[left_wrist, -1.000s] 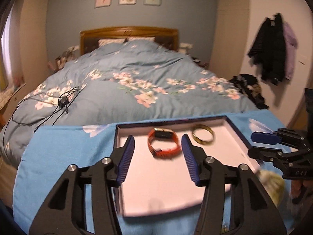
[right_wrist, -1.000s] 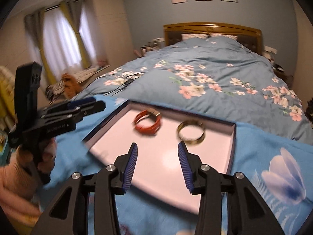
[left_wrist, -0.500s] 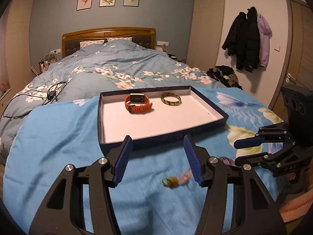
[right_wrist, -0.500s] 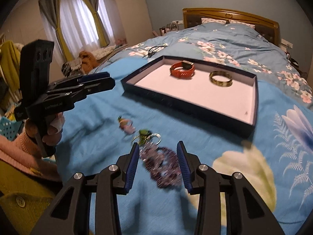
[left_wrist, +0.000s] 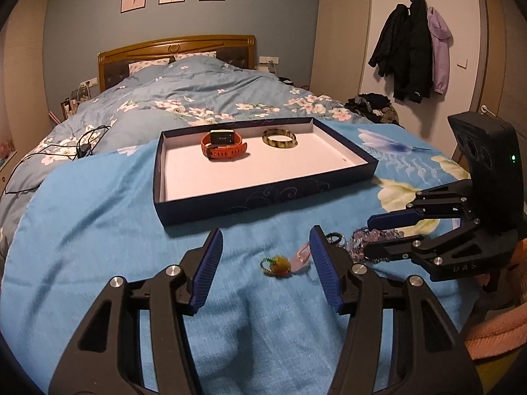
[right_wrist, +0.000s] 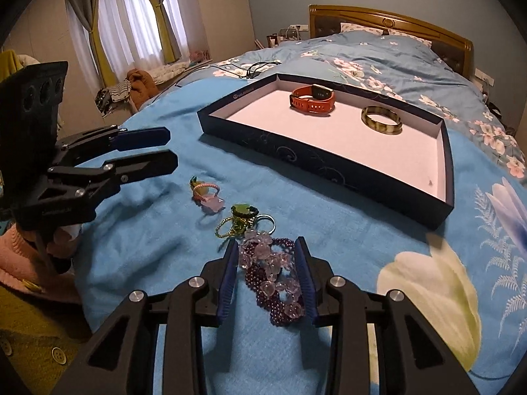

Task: Organize jewelry
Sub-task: 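Close the right tool on the clear crystal bracelet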

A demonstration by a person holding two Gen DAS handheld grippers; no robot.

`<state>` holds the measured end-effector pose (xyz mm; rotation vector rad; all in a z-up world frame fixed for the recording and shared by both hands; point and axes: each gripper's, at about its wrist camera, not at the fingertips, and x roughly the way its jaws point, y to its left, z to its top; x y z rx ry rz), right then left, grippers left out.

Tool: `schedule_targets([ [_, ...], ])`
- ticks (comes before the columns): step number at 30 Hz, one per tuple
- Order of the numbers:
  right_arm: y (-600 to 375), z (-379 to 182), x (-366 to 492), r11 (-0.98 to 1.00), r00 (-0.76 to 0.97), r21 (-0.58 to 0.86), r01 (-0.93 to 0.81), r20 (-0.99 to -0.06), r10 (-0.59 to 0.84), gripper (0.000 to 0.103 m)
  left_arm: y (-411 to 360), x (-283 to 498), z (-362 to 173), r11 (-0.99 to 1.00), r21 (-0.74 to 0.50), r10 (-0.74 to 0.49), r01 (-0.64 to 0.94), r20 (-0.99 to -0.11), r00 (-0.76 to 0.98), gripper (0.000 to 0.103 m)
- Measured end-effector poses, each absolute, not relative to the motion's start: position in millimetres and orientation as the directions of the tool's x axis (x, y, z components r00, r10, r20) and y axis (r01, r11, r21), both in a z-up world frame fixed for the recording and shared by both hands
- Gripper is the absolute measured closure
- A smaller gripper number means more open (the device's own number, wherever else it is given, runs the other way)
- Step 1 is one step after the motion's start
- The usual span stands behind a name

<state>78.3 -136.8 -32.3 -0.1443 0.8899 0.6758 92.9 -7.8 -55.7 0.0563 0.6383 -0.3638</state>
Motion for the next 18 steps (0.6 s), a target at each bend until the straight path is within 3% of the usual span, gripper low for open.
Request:
schedule_targets([
  [6, -136.4, -33.3, 78.9, 0.785, 0.431, 0.162, -0.599, -0.760, 0.486, 0.073, -9.2, 93.2, -57.9, 0.934, -0.056, -0.315, 0.353, -0.598, 0.737, 0.049],
  [8, -137.2, -32.6, 77.0, 0.782, 0.431, 0.166, -0.601, -0.757, 0.492, 0.083, -10.0, 92.7, -58.2, 0.934, -0.056, -0.315, 0.354, -0.598, 0.737, 0.049],
  [13, -139.5, -31.4, 76.1, 0.782, 0.429, 0.172, -0.599, -0.756, 0.495, 0.085, -11.9, 92.3, -59.2, 0.931, -0.050, -0.317, 0.361, -0.602, 0.733, 0.049],
  [16, -141.9, -27.7, 74.9, 0.777, 0.433, 0.185, -0.601, -0.742, 0.512, 0.096, -12.6, 91.1, -59.0, 0.931, -0.048, -0.317, 0.363, -0.601, 0.734, 0.049],
  [18, -143.9, -24.8, 73.2, 0.779, 0.439, 0.181, -0.601, -0.740, 0.510, 0.096, -13.6, 90.9, -58.8, 0.931, -0.045, -0.316, 0.363, -0.602, 0.734, 0.049],
])
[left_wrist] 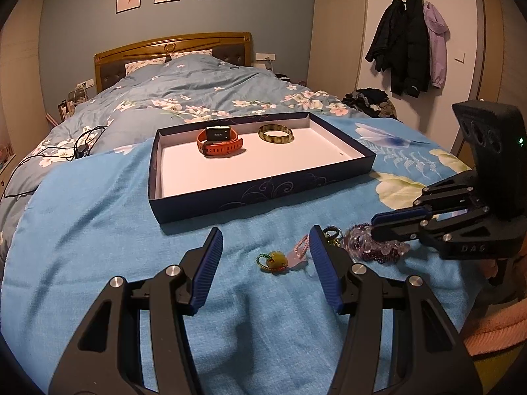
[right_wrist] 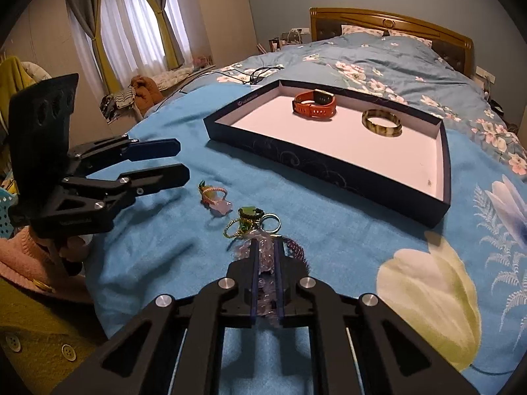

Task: Organize jewelry
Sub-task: 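Close the right tool on the clear crystal bracelet, then lift the crystal bracelet with the right tool while the left tool grasps the pink charm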

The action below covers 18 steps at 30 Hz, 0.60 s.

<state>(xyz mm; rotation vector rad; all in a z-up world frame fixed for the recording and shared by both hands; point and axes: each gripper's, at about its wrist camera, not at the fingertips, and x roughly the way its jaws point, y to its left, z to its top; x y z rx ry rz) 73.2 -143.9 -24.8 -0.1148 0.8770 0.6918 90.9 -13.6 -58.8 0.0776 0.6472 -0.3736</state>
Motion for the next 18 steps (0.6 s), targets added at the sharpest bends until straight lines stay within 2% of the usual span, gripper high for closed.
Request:
schedule_targets([
  [18, -171.9, 13.7, 69.7, 0.766, 0.485, 0.324, -0.555, -0.623, 0.614, 0.096, -19.4, 85.1, -59.7, 0.911, -0.008, -0.332, 0.412, -0.606, 0.723, 0.052],
])
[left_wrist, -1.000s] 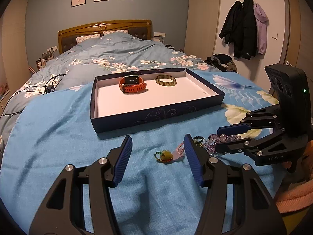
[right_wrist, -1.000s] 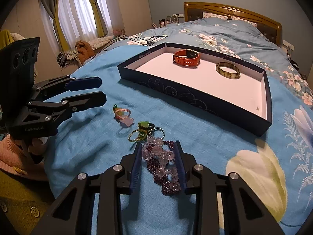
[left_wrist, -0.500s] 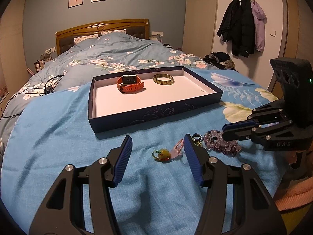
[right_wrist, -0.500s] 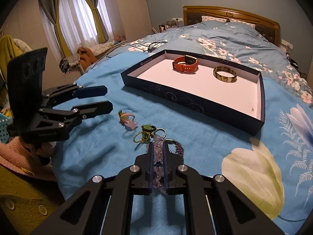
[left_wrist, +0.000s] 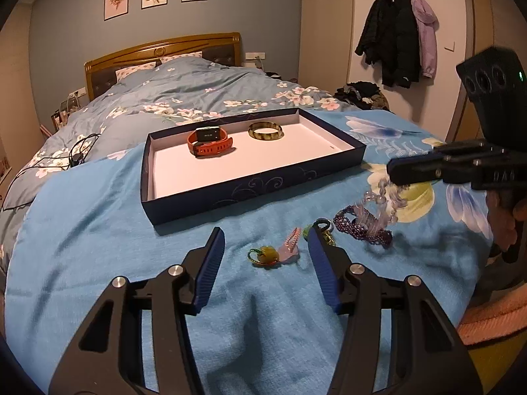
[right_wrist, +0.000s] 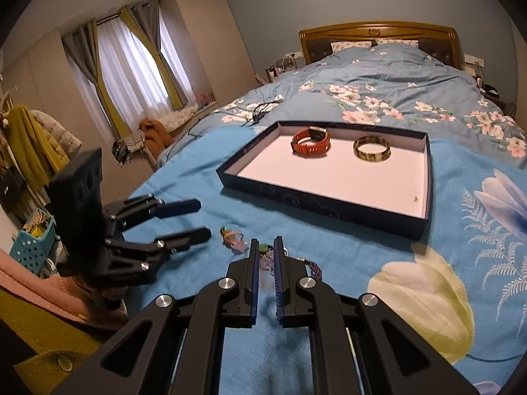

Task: Organize jewelry
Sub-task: 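Lift the crystal bracelet with the right tool while the left tool grasps the pink charm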

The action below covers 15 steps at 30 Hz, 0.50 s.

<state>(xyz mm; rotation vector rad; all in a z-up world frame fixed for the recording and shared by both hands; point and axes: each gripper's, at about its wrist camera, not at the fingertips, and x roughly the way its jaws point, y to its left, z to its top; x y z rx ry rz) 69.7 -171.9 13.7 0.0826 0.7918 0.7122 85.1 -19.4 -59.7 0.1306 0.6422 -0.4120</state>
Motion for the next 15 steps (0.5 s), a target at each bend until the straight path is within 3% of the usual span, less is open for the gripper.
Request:
schedule_targets([
  [6, -173.4, 17.8, 73.9, 0.767, 0.495, 0.343, -0.543, -0.606, 0.622, 0.096, -32.1, 86.1, -60.5, 0.888, 0.051, -0.335, 0.456, -0.608, 0.720, 0.057],
  [11, -175.5, 23.2, 76.5, 0.761, 0.507, 0.363, -0.537, -0.583, 0.635, 0.096, -46.2, 97.8, -68.1, 0.860, 0.069, -0.338, 0.506, -0.666, 0.665, 0.072],
  [15, -177.3, 30.2, 77.8, 0.758, 0.521, 0.364, -0.541, -0.563, 0.642, 0.096, -48.1, 104.8, -73.5, 0.855, 0.047, -0.342, 0.516, -0.697, 0.630, 0.078],
])
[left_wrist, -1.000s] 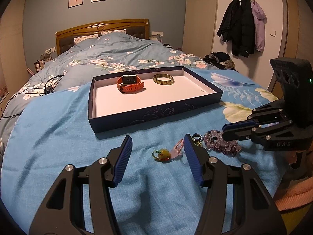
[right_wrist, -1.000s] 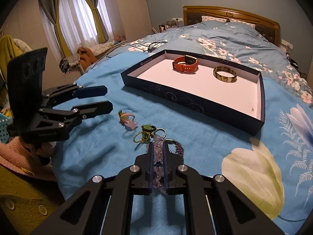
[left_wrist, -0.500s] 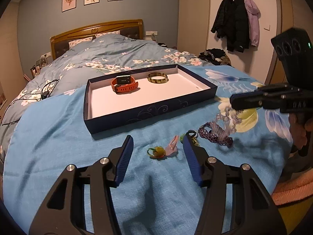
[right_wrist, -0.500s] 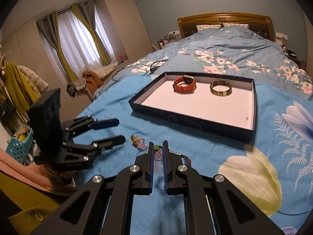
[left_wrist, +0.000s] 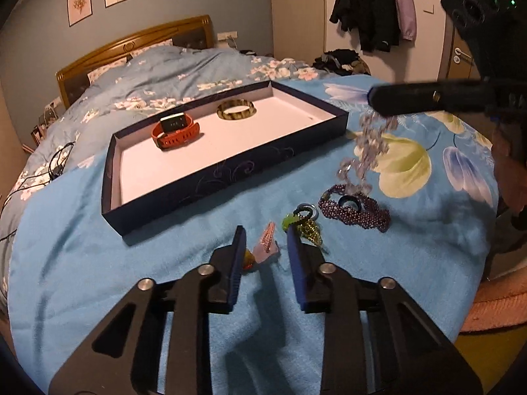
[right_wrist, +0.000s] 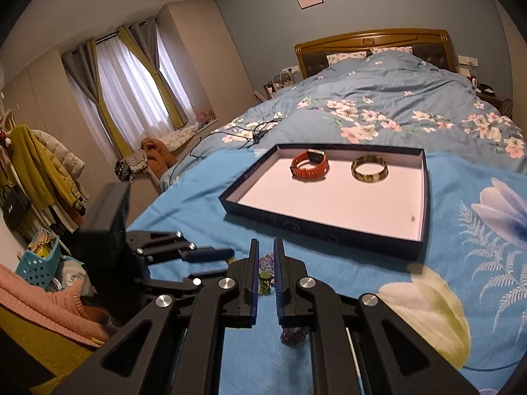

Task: Organize jewelry
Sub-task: 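Lift the crystal bracelet with the right tool while the left tool grasps the pink charm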

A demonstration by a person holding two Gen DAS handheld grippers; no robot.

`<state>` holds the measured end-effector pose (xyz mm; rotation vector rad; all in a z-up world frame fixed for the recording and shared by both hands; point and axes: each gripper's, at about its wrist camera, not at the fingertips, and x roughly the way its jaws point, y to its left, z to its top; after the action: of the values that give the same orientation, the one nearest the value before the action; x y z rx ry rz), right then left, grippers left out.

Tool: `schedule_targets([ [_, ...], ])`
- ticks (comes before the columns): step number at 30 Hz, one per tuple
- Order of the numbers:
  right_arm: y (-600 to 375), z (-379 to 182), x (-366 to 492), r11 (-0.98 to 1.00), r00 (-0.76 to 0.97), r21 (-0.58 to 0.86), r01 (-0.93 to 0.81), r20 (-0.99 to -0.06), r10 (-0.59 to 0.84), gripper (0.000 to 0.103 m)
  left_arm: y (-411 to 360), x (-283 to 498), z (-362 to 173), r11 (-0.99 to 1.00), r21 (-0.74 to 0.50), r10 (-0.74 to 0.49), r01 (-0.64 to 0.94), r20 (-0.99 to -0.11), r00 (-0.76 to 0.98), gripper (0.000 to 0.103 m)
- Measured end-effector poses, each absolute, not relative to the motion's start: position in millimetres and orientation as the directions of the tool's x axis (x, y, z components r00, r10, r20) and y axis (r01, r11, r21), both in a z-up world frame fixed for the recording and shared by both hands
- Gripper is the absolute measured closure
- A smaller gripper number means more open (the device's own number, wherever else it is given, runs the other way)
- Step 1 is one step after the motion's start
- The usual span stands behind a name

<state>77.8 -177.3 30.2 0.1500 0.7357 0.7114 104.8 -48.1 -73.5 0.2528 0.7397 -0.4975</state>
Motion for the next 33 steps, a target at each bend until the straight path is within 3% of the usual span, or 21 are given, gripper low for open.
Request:
schedule_targets([
  [8, -174.9, 33.9, 85.6, 0.763, 0.533, 0.352, -0.542, -0.559, 0.636, 0.096, -47.3, 110.2, -78.2, 0.860, 0.029, -0.337, 0.509, -0.718, 0.609, 0.099],
  [21, -175.7, 39.9, 102.7, 0.772, 0.557, 0.341, -0.535, -0.545, 0.627, 0.096, -25.4, 122.2, -46.4, 0.871, -0.096, -0.421, 0.481, -0.652, 0.631, 0.100],
  [33, -177.5, 50.1, 156.0, 0.798, 0.610, 0.331, -0.503, -0.519, 0.600, 0.096, -17.2, 174.9, -20.7, 0.899, -0.114, -0.398, 0.422, -0.613, 0.683, 0.100],
])
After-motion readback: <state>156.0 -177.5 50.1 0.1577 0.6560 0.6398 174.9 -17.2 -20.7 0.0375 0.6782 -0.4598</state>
